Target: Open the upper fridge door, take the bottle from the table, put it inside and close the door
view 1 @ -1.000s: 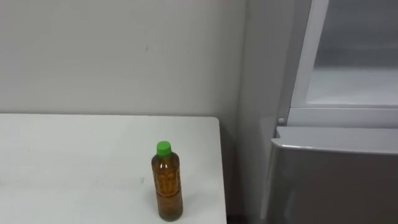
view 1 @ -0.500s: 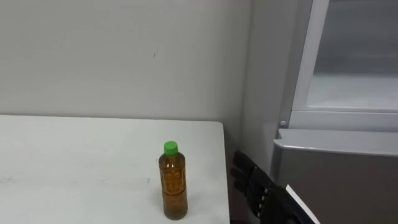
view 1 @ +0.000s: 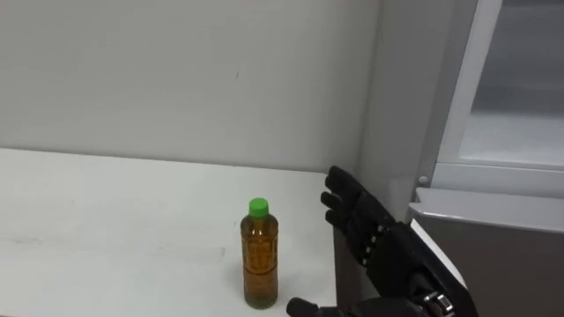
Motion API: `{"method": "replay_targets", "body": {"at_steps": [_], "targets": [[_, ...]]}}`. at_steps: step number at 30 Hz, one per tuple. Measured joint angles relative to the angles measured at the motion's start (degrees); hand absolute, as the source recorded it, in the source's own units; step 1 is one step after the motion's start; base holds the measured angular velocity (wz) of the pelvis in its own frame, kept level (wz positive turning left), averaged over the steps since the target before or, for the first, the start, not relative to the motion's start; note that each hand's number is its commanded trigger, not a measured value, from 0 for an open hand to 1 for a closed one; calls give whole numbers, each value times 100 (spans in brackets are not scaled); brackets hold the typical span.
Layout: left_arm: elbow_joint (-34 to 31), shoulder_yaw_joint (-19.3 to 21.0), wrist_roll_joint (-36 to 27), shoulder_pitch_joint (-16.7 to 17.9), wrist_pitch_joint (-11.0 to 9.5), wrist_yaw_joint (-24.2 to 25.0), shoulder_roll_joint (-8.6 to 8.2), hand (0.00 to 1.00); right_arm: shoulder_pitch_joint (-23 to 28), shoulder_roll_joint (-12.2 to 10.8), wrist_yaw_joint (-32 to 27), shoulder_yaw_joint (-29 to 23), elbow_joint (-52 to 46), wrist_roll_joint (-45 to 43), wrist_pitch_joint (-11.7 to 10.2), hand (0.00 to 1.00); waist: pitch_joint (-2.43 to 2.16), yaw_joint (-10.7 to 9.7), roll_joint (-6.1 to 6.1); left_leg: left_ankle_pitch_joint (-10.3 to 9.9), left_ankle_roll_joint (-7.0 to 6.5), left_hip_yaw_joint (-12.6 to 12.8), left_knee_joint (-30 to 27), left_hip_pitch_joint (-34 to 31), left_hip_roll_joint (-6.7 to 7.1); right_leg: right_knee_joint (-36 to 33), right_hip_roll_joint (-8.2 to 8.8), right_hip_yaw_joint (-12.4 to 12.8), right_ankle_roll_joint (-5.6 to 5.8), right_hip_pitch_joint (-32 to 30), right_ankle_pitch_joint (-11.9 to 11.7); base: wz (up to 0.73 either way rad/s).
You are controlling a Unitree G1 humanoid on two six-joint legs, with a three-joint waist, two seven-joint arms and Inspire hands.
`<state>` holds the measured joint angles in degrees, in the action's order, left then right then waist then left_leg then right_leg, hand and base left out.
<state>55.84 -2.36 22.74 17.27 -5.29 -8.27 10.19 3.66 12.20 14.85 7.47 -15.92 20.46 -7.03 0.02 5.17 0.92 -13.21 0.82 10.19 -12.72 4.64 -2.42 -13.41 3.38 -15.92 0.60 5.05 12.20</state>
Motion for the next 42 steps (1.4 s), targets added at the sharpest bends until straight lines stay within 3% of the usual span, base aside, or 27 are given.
{"method": "replay_targets", "body": {"at_steps": [8, 14, 16, 17, 19, 23, 32, 38, 42], "targets": [[5, 30, 0, -1, 8, 150, 0, 0, 0, 119, -157, 0, 36, 23, 0, 0, 13, 12, 3, -1, 1, -154, 5, -117, 4, 34, 6, -170, -11, -7, -7, 10], [14, -2, -13, 46, 79, 219, 1, 0, -132, 295, -216, 77, 468, 925, -42, 0, 0, 253, 48, 1, 3, -188, -62, -139, 2, 76, 4, -214, -12, 6, -9, 3], [15, -13, -60, 23, 97, 216, 0, 0, -231, 290, -228, 142, 679, 1233, -44, 0, 15, 294, 67, 1, 3, -228, -89, -135, 5, 80, 11, -256, -11, 22, -9, 11], [15, -11, -68, 4, 99, 193, 2, 0, -235, 283, -230, 170, 748, 1413, -44, 0, 56, 314, 83, 1, 3, -262, -89, -125, 6, 87, 15, -312, -10, 60, -9, 16], [14, -10, -67, 16, 115, 166, -4, 0, -269, 237, -226, 237, 902, 1551, -52, 0, 79, 359, 90, 1, 3, -282, -97, -145, 6, 90, 16, -344, -10, 66, -8, 9], [13, -7, -68, 1, 135, 167, -67, 0, -480, 123, -386, 256, 1390, 1562, -52, 0, 71, 454, 109, 0, 0, -355, -187, -277, 17, 81, 28, -408, -10, 13, -9, 9], [-75, 122, -69, 68, 223, 167, -64, 0, -793, 145, -694, 261, 2061, 1680, -54, 0, 47, 632, 85, -1, 1, -504, -239, -412, 28, 77, 34, -568, -17, -2, -13, 8], [-78, 341, -65, 148, 240, 249, -68, 0, -1273, 134, -877, 260, 2692, 1669, -62, 0, 29, 690, 37, 3, 3, -568, -302, -402, 30, 80, 36, -636, -17, 40, -13, 6], [-80, 335, -70, 148, 293, 229, -68, 0, -1439, 135, -1031, 309, 3078, 1683, -62, 0, 25, 805, 83, 11, -4, -570, -299, -395, 35, 81, 53, -697, -16, 65, -13, 3]]}}
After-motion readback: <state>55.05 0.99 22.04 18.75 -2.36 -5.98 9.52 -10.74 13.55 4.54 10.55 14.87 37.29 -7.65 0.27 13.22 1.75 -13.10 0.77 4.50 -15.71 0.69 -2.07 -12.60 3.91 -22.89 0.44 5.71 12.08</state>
